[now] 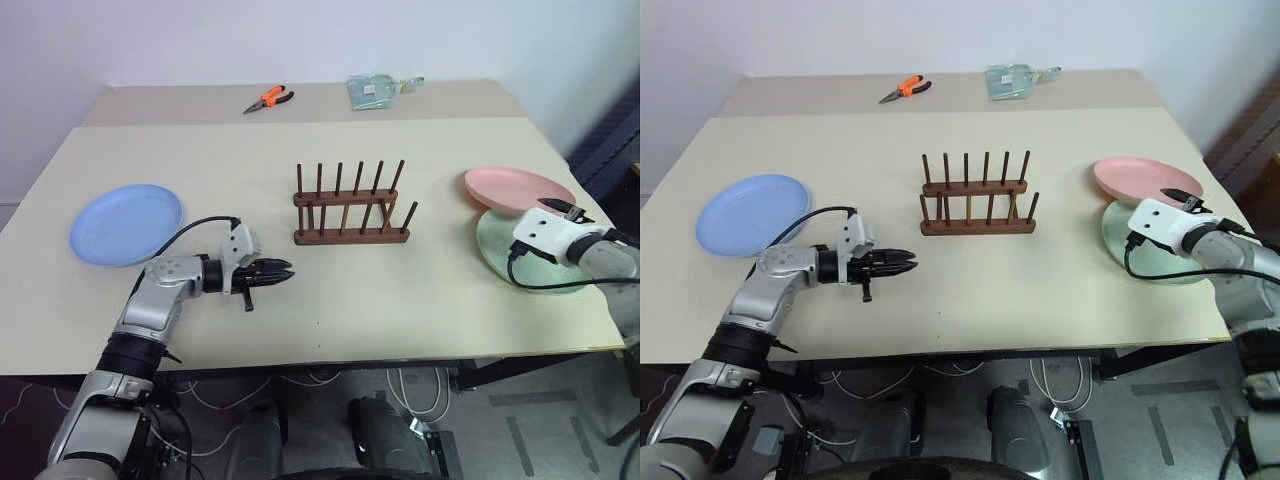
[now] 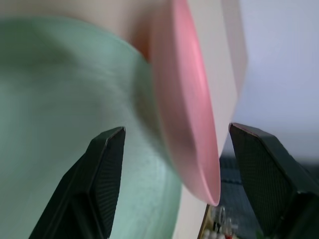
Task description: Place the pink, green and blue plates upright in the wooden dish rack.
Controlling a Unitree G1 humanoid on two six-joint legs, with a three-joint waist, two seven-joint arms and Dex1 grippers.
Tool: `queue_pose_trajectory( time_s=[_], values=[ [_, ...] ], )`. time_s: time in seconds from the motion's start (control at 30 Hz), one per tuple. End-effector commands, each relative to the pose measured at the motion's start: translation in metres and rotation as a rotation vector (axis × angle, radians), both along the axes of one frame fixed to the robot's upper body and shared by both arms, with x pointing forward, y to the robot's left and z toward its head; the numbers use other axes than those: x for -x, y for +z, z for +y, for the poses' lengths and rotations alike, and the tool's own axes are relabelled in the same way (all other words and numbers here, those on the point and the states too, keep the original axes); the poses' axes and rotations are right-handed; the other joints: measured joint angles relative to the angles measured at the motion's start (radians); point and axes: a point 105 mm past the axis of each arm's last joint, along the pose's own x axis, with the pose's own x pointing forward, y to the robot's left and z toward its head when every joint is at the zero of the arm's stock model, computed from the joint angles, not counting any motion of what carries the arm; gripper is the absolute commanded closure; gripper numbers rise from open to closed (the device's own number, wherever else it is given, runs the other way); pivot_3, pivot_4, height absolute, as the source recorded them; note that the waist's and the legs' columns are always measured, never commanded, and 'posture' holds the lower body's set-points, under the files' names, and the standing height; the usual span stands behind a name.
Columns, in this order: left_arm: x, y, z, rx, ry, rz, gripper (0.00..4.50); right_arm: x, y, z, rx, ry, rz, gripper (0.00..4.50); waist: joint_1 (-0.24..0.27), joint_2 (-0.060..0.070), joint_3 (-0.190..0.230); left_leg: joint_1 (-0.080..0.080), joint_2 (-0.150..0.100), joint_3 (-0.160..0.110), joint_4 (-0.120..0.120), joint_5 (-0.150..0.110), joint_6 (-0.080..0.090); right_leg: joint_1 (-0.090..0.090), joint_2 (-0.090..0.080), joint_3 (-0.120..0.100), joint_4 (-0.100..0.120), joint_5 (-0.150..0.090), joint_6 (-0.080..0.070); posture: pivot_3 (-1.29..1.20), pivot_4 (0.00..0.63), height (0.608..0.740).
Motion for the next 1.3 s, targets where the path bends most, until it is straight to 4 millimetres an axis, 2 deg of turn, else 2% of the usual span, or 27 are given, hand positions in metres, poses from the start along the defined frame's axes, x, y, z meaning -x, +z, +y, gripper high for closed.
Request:
queue_pose_trajectory(
  time_s=[0.03, 0.13, 0.17, 0.27, 0.33, 0.37, 0.43, 0.47, 0.53, 0.57, 0.67, 0.73, 0.87, 1.3],
  values=[
    [0.004, 0.015, -0.01, 0.039, -0.028, -0.03, 3.76, -0.008, 0.008, -0.006, 0.094, 0.011, -0.056, 2.48, 0.001, 0.0, 0.0, 0.0, 0.0, 0.0, 0.0, 0.0, 0.0, 0.0, 0.0, 0.0, 0.0, 0.0, 0.0, 0.0, 0.15, 0.732],
    [0.007, 0.014, -0.012, 0.042, -0.024, -0.027, 3.76, -0.009, 0.01, -0.005, 0.123, 0.037, -0.066, 4.09, 0.0, 0.0, 0.0, 0.0, 0.0, 0.0, 0.0, 0.0, 0.0, 0.0, 0.0, 0.0, 0.0, 0.0, 0.0, 0.0, 0.15, 0.732],
    [0.008, 0.014, -0.012, 0.046, -0.021, -0.024, 3.76, -0.009, 0.011, -0.003, 0.13, 0.049, -0.076, 4.48, 0.0, 0.0, 0.0, 0.0, 0.0, 0.0, 0.0, 0.0, 0.0, 0.0, 0.0, 0.001, 0.0, 0.0, 0.0, 0.0, 0.15, 0.732],
    [0.008, 0.014, -0.011, 0.055, -0.005, -0.025, 3.76, -0.006, 0.019, 0.003, 0.182, 0.094, -0.112, 4.48, 0.0, 0.001, 0.001, 0.0, 0.0, 0.0, 0.0, 0.0, 0.0, 0.0, 0.001, 0.001, 0.0, 0.0, 0.0, 0.0, 0.15, 0.732],
    [0.002, 0.016, -0.008, 0.058, 0.032, -0.048, 3.76, -0.002, 0.036, 0.012, 0.244, 0.144, -0.175, 4.48, 0.0, 0.002, 0.001, 0.0, 0.0, 0.0, 0.0, 0.0, 0.0, 0.0, 0.0, 0.001, 0.001, 0.0, 0.0, 0.0, 0.15, 0.732],
    [-0.001, 0.018, -0.005, 0.06, 0.054, -0.064, 3.76, 0.0, 0.048, 0.021, 0.213, 0.169, -0.224, 4.48, 0.001, 0.002, 0.001, 0.0, 0.0, 0.0, 0.0, 0.0, 0.0, 0.0, 0.0, 0.001, 0.001, 0.0, 0.0, 0.0, 0.15, 0.732],
    [-0.007, 0.023, -0.001, 0.069, 0.086, -0.083, 3.76, 0.005, 0.071, 0.04, 0.077, 0.21, -0.313, 4.48, 0.0, 0.002, 0.001, 0.0, 0.0, 0.0, 0.0, 0.0, 0.0, 0.0, 0.001, 0.001, 0.001, 0.0, 0.0, 0.0, 0.15, 0.732],
    [-0.01, 0.024, 0.0, 0.072, 0.096, -0.092, 3.76, 0.009, 0.083, 0.057, -0.04, 0.252, -0.353, 4.48, -0.001, 0.002, 0.001, 0.0, 0.0, 0.0, 0.0, 0.0, 0.0, 0.0, 0.001, 0.002, 0.001, 0.0, 0.001, 0.0, 0.15, 0.732],
    [-0.013, 0.026, 0.003, 0.071, 0.108, -0.103, 3.76, 0.02, 0.107, 0.097, -0.39, 0.367, -0.405, 4.48, -0.004, 0.001, 0.001, 0.001, 0.0, -0.001, 0.0, 0.0, 0.0, 0.0, 0.002, 0.002, 0.001, 0.0, 0.001, 0.0, 0.15, 0.732],
    [-0.013, 0.025, 0.003, 0.069, 0.105, -0.104, 3.76, 0.033, 0.124, 0.128, -0.682, 0.476, -0.398, 4.48, -0.004, 0.002, 0.001, 0.002, 0.001, -0.001, 0.001, 0.0, 0.0, 0.001, 0.003, 0.002, 0.002, 0.0, 0.001, 0.0, 0.15, 0.732],
    [-0.013, 0.024, 0.0, 0.061, 0.091, -0.107, 3.76, 0.071, 0.148, 0.189, -1.142, 0.765, -0.23, 4.48, 0.002, 0.002, 0.002, 0.002, 0.002, -0.003, 0.0, 0.0, 0.001, 0.001, 0.003, 0.001, 0.003, 0.002, 0.004, 0.0, 0.15, 0.732],
    [-0.013, 0.024, -0.003, 0.064, 0.079, -0.108, 3.76, 0.083, 0.149, 0.207, -1.291, 0.863, -0.107, 4.48, 0.011, 0.001, 0.002, 0.001, 0.002, -0.004, 0.001, 0.0, 0.001, 0.002, 0.003, 0.0, 0.002, 0.001, 0.002, 0.0, 0.15, 0.732],
    [-0.016, 0.026, -0.001, 0.066, 0.083, -0.114, 3.76, 0.079, 0.139, 0.207, -1.343, 0.841, 0.001, 4.48, 0.035, 0.0, 0.002, 0.0, 0.001, -0.003, 0.002, 0.0, 0.001, 0.002, 0.001, -0.001, 0.0, 0.0, 0.0, 0.0, 0.15, 0.732],
    [-0.01, 0.027, 0.0, 0.067, 0.09, -0.128, 3.76, 0.056, 0.124, 0.184, -1.473, 0.805, 0.138, 4.48, 0.028, 0.0, 0.002, -0.002, 0.0, -0.002, 0.001, -0.001, 0.001, 0.0, 0.001, 0.0, 0.0, 0.0, 0.0, 0.0, 0.15, 0.732]
  ],
)
